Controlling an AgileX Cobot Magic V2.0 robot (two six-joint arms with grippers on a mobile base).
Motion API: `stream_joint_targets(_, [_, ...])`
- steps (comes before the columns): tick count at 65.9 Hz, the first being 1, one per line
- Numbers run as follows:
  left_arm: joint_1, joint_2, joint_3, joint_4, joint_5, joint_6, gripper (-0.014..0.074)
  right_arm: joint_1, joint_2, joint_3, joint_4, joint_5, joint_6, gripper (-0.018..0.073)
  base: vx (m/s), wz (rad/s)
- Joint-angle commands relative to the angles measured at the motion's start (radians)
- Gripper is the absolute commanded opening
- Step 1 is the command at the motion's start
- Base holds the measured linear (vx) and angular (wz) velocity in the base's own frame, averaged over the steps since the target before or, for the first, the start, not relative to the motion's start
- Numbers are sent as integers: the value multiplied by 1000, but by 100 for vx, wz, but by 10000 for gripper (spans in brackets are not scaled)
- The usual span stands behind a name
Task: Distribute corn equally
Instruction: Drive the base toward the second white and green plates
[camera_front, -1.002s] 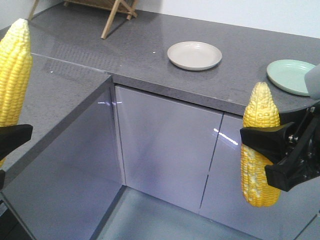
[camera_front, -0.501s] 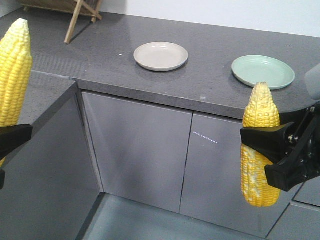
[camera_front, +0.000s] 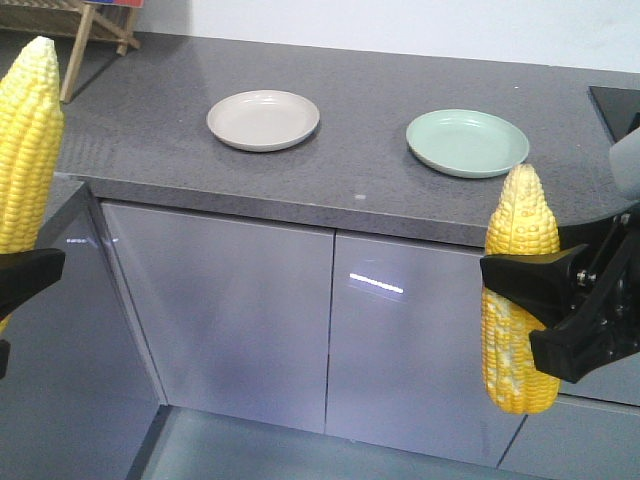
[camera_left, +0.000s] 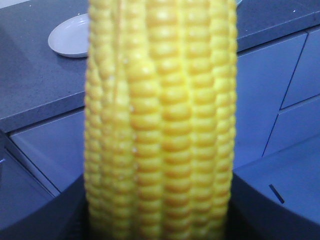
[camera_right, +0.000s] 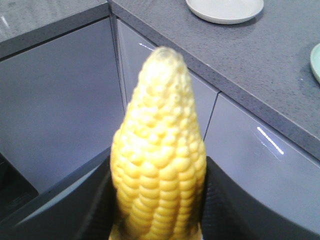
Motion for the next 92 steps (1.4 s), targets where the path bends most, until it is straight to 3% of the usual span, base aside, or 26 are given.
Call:
stream_joint_targets(1, [0,-4,-24,-6,-67,-11,299,2,-10,-26,9,-65,-1,228,5,-20])
stream_joint_targets(92, [0,-4,-24,-6,-67,-11,299,2,-10,-26,9,-65,-1,228,7,-7])
